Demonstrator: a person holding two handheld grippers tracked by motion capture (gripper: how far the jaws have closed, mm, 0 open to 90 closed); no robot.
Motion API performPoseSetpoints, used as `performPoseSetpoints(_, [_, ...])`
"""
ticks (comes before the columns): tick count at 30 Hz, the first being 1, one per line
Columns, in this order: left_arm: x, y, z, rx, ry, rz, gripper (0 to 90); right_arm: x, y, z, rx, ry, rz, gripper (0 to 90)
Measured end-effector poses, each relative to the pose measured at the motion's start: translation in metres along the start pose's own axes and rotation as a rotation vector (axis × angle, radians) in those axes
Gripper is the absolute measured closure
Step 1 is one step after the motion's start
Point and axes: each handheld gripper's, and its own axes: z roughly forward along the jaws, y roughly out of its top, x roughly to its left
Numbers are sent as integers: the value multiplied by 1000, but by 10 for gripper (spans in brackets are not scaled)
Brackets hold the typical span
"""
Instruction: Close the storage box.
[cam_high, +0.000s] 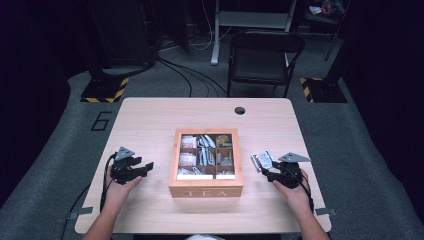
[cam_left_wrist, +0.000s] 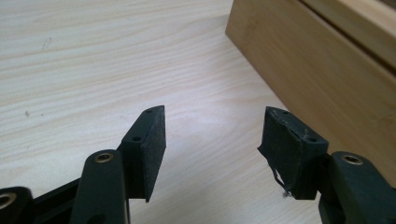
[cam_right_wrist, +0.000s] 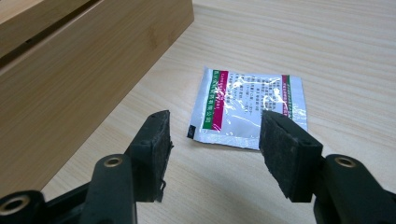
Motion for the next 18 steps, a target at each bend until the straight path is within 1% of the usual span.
performPoseSetpoints(2, [1,-1,1,11,1,-2,397,-1,0,0,-2,0,-1,429])
performPoseSetpoints(4, [1,-1,1,13,0,1,392,-1,-1,1,1,5,-6,429])
performPoseSetpoints(5, [1,-1,1,19,-2,-1,390,0,-1,1,3,6,2,428])
performPoseSetpoints(6, [0,-2,2,9,4,3,389,-1,-1,2,6,2,-10,429])
performPoseSetpoints(7, [0,-2,2,25,-3,6,388,0,-2,2,10,7,-8,428])
performPoseSetpoints(8, [0,-3,4,10,-1,9,387,0,-2,3,10,9,-7,428])
performPoseSetpoints(11, [0,-6,7,39,-11,12,388,1,-2,4,14,11,-15,426])
performPoseSetpoints(12, [-1,-7,8,39,-6,13,388,1,-2,4,15,12,-17,425])
performPoseSetpoints(13, [-1,-7,8,47,-12,12,388,1,-2,4,16,13,-18,424])
performPoseSetpoints(14, [-1,-7,9,49,-15,9,388,1,-2,4,14,13,-19,424])
performPoseSetpoints(15, [-2,-8,10,43,-10,8,387,2,-2,4,17,12,-18,423])
performPoseSetpoints(17, [-2,-8,11,54,-15,10,387,2,-2,4,20,15,-20,423])
performPoseSetpoints(18, [-3,-9,12,50,-13,11,387,1,-2,5,21,13,-23,423])
